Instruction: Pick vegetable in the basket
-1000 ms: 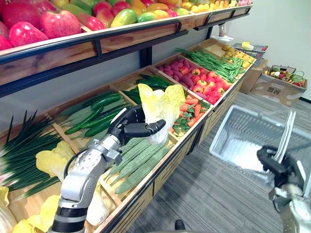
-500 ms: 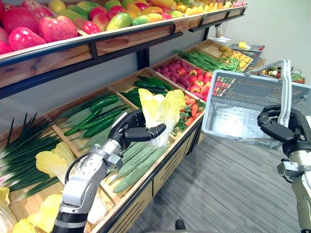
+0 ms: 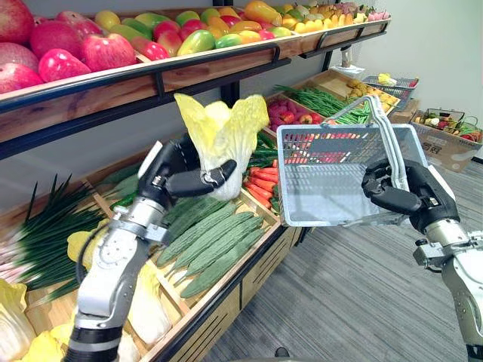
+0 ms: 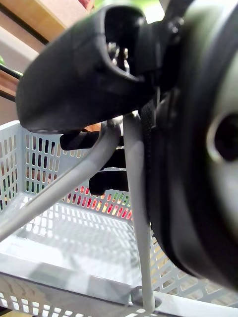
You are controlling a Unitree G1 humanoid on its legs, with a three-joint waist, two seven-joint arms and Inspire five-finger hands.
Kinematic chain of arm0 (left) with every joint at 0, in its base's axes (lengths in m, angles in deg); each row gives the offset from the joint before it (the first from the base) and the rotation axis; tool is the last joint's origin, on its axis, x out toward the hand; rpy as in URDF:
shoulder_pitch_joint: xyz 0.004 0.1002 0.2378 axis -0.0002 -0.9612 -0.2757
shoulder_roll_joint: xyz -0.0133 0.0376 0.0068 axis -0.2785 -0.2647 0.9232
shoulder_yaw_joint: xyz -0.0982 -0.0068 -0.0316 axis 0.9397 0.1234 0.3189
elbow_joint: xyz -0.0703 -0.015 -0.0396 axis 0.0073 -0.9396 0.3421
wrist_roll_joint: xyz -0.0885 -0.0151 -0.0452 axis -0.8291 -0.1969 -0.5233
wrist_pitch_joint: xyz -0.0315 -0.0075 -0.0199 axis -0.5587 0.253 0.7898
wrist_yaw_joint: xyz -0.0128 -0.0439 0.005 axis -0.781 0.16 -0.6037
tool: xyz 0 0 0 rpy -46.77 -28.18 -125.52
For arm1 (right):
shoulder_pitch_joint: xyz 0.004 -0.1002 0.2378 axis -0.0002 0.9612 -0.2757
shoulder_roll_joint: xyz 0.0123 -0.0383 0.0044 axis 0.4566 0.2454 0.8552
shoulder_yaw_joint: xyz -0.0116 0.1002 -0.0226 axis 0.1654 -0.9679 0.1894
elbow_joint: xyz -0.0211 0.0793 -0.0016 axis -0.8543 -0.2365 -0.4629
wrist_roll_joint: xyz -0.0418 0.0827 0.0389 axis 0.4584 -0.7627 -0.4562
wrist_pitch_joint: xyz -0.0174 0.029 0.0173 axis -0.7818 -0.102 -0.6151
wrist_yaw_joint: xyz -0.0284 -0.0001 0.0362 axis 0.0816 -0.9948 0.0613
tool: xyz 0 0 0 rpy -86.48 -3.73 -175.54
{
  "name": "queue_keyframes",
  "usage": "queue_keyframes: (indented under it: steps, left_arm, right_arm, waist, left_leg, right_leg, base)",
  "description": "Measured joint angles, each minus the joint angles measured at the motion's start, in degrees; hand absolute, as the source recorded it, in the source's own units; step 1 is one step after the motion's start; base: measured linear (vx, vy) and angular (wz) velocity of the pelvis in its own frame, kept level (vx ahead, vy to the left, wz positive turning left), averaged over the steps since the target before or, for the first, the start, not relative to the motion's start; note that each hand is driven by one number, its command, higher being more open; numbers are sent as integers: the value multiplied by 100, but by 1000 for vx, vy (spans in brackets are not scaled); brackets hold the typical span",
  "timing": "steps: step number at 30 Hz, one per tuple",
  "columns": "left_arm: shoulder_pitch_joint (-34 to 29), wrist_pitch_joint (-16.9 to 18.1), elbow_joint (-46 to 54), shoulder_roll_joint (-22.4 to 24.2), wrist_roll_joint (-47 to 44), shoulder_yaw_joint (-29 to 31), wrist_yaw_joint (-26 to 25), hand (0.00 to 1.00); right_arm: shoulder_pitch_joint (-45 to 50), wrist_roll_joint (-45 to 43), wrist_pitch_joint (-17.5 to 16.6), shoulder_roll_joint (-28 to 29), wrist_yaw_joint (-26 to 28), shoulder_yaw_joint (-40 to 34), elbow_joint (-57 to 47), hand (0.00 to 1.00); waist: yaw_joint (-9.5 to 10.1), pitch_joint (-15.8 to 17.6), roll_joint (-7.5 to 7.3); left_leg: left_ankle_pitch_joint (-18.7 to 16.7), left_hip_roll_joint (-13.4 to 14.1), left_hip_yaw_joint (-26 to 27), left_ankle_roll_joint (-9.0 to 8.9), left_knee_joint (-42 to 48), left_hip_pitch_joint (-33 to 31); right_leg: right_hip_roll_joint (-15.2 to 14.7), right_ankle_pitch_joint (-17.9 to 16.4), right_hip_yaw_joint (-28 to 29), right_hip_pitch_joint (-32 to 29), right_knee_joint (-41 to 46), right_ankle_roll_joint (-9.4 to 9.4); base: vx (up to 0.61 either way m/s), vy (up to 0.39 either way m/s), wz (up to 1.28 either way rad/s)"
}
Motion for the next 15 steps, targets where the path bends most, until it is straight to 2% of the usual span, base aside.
queue_keyframes:
  steps: [5, 7, 11, 15]
  left_arm:
    - [527, 786, 441, -595, 278, 630, 37, 0]
    - [673, 935, 546, -715, 298, 692, 223, 0]
    - [720, 1049, 635, -739, 560, 540, 707, 0]
    - [778, 1025, 477, -744, 1075, -85, 932, 0]
  right_arm:
    - [-84, 59, 161, -49, 300, 165, -546, 0]
    - [-113, 59, 209, -50, 388, 331, -646, 0]
    - [-221, 59, 320, -49, 614, 676, -752, 0]
    - [-328, 124, 352, -49, 944, 1014, -815, 0]
  waist:
    - [46, -164, 19]
    - [57, -259, 30]
    - [79, -301, 37]
    - [76, -306, 42]
  left_leg:
    - [1, -2, -19, 1, -24, -6]
    - [1, -9, -34, 2, -36, -10]
    - [14, -40, -41, 4, -52, -17]
    - [49, -40, -38, -33, -78, -9]
  right_leg:
    - [-5, 1, -38, 0, 0, 0]
    - [-14, 0, -77, 5, -3, -1]
    - [-52, -48, -115, 29, -25, -57]
    - [-52, -52, -137, 22, -23, -69]
  base:
    - [0, 0, 0]
    - [-16, 24, 4]
    - [-42, 28, 4]
    - [0, 0, 0]
